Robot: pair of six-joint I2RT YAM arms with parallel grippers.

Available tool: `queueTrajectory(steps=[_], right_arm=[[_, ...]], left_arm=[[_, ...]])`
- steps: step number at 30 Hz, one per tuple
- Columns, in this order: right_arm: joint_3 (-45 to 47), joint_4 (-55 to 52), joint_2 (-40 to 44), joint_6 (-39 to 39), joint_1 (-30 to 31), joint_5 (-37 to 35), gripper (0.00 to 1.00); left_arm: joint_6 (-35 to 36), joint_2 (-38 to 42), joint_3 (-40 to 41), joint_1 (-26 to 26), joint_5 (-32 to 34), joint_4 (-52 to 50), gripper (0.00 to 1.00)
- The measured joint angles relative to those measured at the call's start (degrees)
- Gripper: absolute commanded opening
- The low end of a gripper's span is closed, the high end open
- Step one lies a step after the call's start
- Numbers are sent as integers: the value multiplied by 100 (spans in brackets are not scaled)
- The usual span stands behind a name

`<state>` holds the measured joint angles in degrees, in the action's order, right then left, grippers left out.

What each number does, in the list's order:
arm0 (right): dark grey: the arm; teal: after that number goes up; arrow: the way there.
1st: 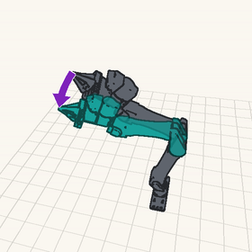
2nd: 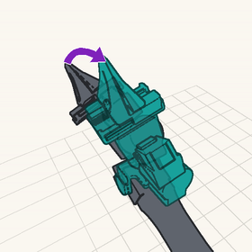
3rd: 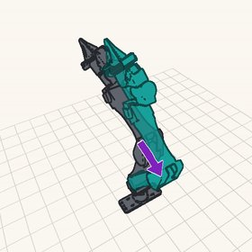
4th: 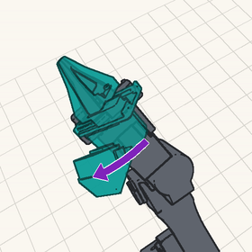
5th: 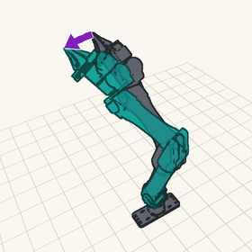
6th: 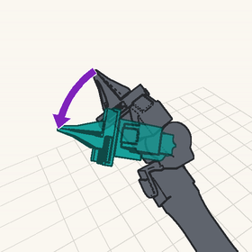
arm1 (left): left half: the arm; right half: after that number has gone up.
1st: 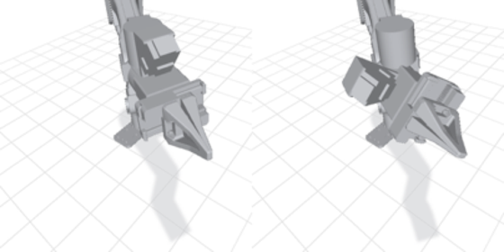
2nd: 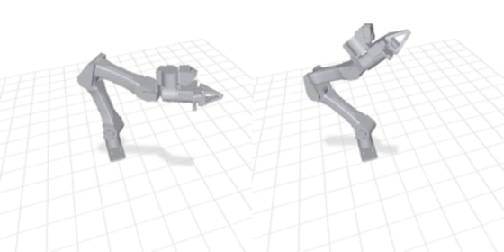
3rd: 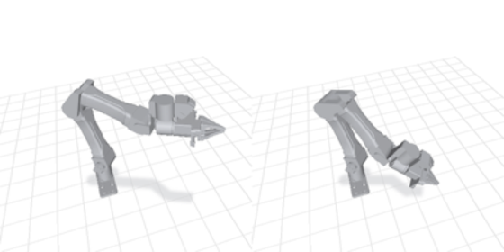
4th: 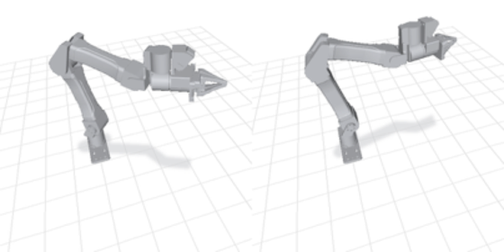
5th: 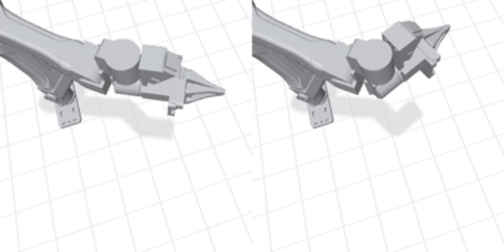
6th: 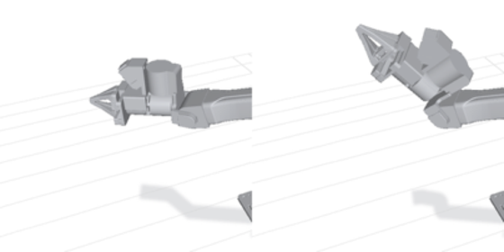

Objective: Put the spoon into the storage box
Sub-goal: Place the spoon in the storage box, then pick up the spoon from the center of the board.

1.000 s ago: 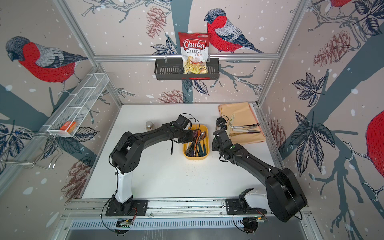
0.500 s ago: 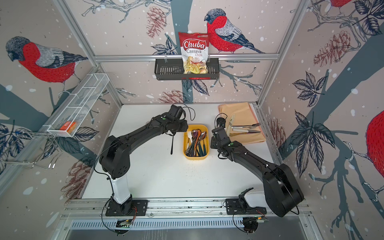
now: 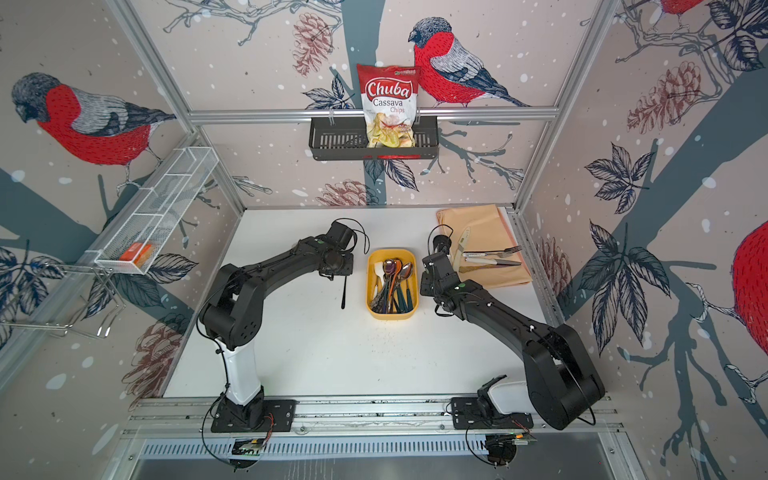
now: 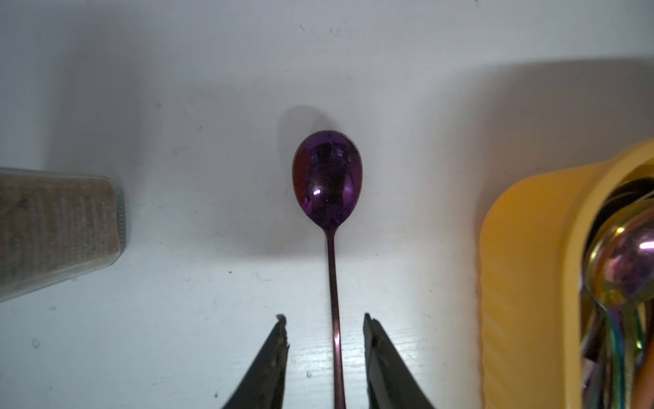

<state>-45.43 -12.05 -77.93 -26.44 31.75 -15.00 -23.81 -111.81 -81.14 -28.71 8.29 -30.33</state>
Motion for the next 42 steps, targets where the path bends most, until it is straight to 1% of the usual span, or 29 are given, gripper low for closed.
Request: queueTrajectory(steps=[7, 15, 19, 23, 27, 29, 31, 42], right_arm=[[0, -24, 0, -2, 0, -2, 45], [0, -26, 0, -2, 2, -2, 45], [2, -28, -2, -4, 7, -2, 45], [11, -28, -2, -4, 9, -2, 45], [13, -33, -2, -7, 9, 0, 45], [13, -33, -2, -7, 9, 0, 45], [13, -33, -2, -7, 11, 0, 45], [13, -37, -7, -7, 15, 0, 45]], left_arm=[[-24, -286, 195, 11, -44, 125, 38], [-44, -407, 260, 11, -85, 247, 34], [-42, -444, 240, 11, -83, 278, 28], [-42, -511, 179, 11, -59, 319, 18], [-42, -553, 164, 11, -42, 426, 11], [-44, -560, 166, 11, -35, 459, 7], [-63, -560, 173, 11, -37, 479, 0], [-87, -509, 232, 11, -59, 564, 0]])
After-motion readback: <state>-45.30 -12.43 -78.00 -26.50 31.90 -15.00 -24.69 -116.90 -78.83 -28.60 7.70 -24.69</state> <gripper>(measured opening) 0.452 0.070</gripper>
